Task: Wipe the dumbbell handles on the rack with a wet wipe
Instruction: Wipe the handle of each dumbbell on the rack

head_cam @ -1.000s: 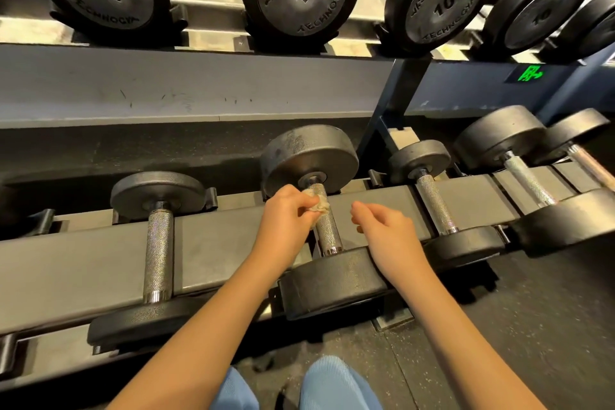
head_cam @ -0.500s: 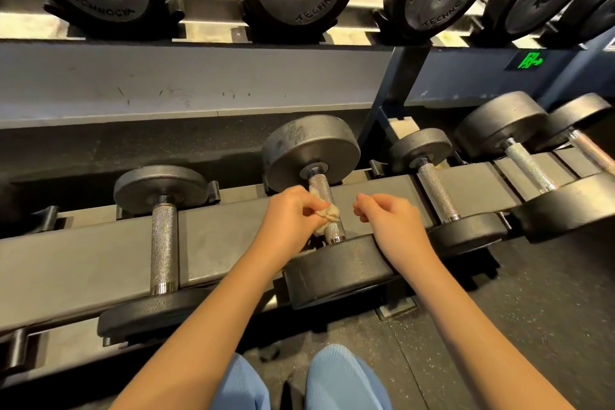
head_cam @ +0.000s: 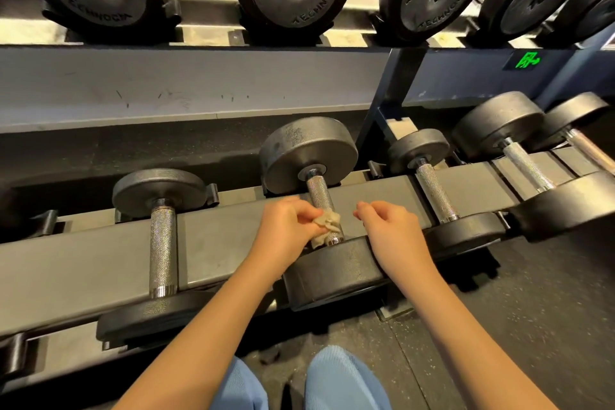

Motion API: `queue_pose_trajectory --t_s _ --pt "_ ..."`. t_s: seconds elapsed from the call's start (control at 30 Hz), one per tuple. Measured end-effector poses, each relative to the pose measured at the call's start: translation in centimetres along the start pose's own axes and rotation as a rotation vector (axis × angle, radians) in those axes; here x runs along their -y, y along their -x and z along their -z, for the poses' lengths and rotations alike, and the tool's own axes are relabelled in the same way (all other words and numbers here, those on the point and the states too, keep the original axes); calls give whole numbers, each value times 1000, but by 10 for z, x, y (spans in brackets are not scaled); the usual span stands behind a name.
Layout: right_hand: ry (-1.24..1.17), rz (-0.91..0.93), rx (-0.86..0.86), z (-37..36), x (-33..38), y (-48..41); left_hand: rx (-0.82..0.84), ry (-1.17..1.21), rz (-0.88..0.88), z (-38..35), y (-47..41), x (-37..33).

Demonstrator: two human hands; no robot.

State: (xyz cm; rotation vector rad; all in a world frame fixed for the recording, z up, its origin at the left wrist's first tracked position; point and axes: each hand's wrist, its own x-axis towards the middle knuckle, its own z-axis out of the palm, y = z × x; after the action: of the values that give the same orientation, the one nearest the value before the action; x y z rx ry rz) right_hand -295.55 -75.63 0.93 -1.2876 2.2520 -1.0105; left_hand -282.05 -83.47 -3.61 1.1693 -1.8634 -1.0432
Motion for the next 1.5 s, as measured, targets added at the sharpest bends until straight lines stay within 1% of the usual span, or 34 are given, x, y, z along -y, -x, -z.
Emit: queue_pose_trajectory --t_s 0.07,0.17,0.23,0.3,0.4,0.47,0.5,0.57,0.63,0.7,0.77,0.87,0.93,1.07,1.13,1.23,1.3,1.37,1.4,1.47,1.5 --pt "2 4 5 0 -3 5 25 -50 -61 5 -2 0" --pt "-9 -22 33 1 -3 4 -105 -118 -169 6 -15 -4" --pt "-17 -29 48 0 -3 3 -160 -155 -195 4 -22 -8" --pt "-22 -26 54 0 -3 3 -104 -184 -203 2 -22 -10" --pt "-33 -23 51 1 -4 3 90 -197 -260 2 -11 -10" --pt "-40 -25 48 2 -3 3 114 -212 -301 4 -11 -10" --pt "-42 -28 46 2 -2 4 76 -225 -314 5 -15 -10" --pt "-47 -29 41 2 -1 4 -30 -263 -302 7 -23 -10" --pt "-55 -37 42 2 0 5 -66 -278 -256 6 -25 -11" --pt "-41 -47 52 3 1 6 -15 -284 -236 4 -20 -12" --pt "-6 -48 69 4 3 6 72 -239 -209 6 -12 -13" --pt "43 -43 103 3 5 7 200 -169 -84 16 0 -12" --pt "89 -32 120 2 7 10 215 -212 -47 25 9 -9" --pt "215 43 117 1 12 17 110 -341 -58 62 33 4" --pt "297 109 103 -2 19 22 -4 -394 -75 87 45 10" --pt "518 300 25 -17 32 29 -198 -459 -108 123 54 19" --pt "628 407 30 -30 45 34 -275 -514 -71 144 56 33" --pt "675 475 95 -42 59 37 -343 -498 20 157 59 50" --pt "663 502 142 -50 65 38 -379 -457 75 160 61 57" --pt "572 519 287 -66 74 39 -418 -386 148 157 62 63" --pt "521 510 370 -76 77 39 -422 -389 151 155 61 64"
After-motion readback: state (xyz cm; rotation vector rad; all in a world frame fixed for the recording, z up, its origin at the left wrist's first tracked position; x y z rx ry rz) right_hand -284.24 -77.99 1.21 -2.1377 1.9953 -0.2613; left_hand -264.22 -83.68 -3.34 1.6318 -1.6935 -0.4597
